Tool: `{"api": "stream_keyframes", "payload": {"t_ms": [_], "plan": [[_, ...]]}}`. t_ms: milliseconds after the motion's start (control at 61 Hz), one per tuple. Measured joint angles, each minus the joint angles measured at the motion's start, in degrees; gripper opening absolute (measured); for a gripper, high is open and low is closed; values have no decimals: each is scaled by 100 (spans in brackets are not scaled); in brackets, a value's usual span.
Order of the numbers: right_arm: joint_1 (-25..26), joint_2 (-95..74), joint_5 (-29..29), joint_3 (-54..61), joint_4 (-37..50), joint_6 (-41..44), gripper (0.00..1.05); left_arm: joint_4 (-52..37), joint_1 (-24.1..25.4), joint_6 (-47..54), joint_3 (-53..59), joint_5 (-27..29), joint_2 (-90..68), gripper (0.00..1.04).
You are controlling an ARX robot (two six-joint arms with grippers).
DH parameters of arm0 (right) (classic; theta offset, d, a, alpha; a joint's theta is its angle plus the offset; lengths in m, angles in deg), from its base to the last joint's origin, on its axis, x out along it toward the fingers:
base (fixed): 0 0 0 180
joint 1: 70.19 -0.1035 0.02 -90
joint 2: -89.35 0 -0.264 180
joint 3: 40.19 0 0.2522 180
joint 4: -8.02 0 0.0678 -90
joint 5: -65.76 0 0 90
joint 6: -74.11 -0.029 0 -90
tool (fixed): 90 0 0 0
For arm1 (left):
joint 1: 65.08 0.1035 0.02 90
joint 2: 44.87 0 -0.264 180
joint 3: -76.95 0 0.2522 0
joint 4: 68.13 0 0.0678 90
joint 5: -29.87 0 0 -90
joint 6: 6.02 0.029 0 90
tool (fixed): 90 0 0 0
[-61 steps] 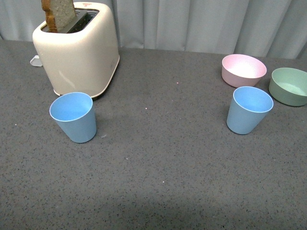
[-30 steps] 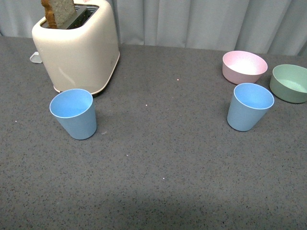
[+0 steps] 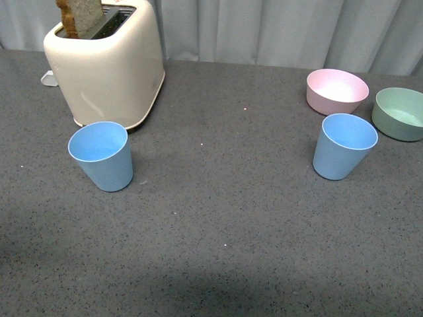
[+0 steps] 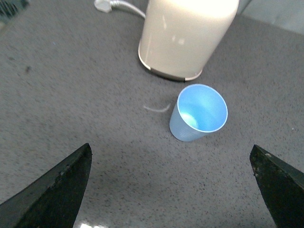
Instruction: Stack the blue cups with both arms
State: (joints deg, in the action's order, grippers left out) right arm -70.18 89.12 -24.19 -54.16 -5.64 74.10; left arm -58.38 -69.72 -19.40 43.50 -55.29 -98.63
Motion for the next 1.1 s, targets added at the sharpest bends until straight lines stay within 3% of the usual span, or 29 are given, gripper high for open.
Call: {"api": "stream_keyframes", "payload": {"t_ms": [180,361,967,1098], "plan": [[0,2,2,0,0,0,95,-46,-96,-249,-1001,-236,-2079,98],[0,2,0,0,0,0,95,494,-236,-678,-2105,-352,-3633,98],[0,2,2,0,0,0,95,1158,-339,-1624,-3615,-553,-5593,98],[0,2,2,0,0,0,95,1266,-330,-1720,-3755,-553,-5687,74]]}}
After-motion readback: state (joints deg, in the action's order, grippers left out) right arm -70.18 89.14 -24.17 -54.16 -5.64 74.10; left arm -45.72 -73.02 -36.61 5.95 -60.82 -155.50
